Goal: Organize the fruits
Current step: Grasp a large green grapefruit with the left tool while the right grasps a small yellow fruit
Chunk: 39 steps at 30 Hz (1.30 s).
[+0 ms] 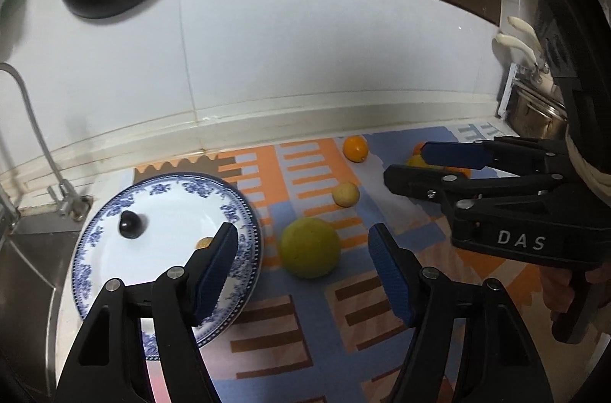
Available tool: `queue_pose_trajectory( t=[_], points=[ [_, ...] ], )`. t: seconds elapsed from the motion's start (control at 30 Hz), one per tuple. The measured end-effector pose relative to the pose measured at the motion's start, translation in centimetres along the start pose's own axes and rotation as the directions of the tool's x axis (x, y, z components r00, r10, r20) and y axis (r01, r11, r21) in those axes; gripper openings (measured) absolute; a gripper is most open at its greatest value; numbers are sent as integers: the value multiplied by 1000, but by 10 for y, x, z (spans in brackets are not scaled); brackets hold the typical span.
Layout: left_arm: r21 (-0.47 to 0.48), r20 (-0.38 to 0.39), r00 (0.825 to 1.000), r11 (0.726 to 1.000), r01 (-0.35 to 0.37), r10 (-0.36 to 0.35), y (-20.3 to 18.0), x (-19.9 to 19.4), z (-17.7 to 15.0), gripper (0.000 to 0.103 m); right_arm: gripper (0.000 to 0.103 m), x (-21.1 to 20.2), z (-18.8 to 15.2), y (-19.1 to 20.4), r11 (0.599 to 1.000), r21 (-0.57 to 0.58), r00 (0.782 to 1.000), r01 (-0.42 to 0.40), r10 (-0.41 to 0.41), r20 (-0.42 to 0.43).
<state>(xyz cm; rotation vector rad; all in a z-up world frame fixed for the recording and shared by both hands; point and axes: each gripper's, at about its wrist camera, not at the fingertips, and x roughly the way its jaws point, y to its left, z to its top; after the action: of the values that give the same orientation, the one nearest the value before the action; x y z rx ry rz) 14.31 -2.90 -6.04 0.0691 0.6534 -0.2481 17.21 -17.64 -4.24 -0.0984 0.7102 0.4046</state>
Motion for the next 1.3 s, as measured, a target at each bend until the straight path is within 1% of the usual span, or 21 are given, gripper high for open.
queue_pose_trajectory(
  t=[0.13,0.5,0.83,0.9,1.07,1.17,1.3],
  points=[
    [-1,-32,999,1000,21,-21,-1,14,0,62,50,12,-4,-5,1000,-1,1000,-3,3,-22],
    [1,-104,994,999,38,-38,2,45,-2,59,50,52,-11,-14,999,-11,995,-30,28,-92],
    [8,-138,989,998,57,-56,0,60,-1,55,49,82,-8,-17,999,-18,990,-48,45,-133],
    [6,-144,988,998,60,-59,0,63,-1,54,44,86,-7,-15,999,-32,991,-33,28,-130],
    [-21,-163,984,997,74,-76,4,68,-1,49,44,92,-1,-10,997,-64,991,-32,24,-131],
    [-28,-162,983,996,81,-85,6,68,-1,49,32,98,-2,-10,997,-66,987,-37,26,-160],
    [-36,-161,983,996,82,-87,6,67,-2,49,29,100,-4,-14,998,-45,984,-44,35,-173]
  ],
)
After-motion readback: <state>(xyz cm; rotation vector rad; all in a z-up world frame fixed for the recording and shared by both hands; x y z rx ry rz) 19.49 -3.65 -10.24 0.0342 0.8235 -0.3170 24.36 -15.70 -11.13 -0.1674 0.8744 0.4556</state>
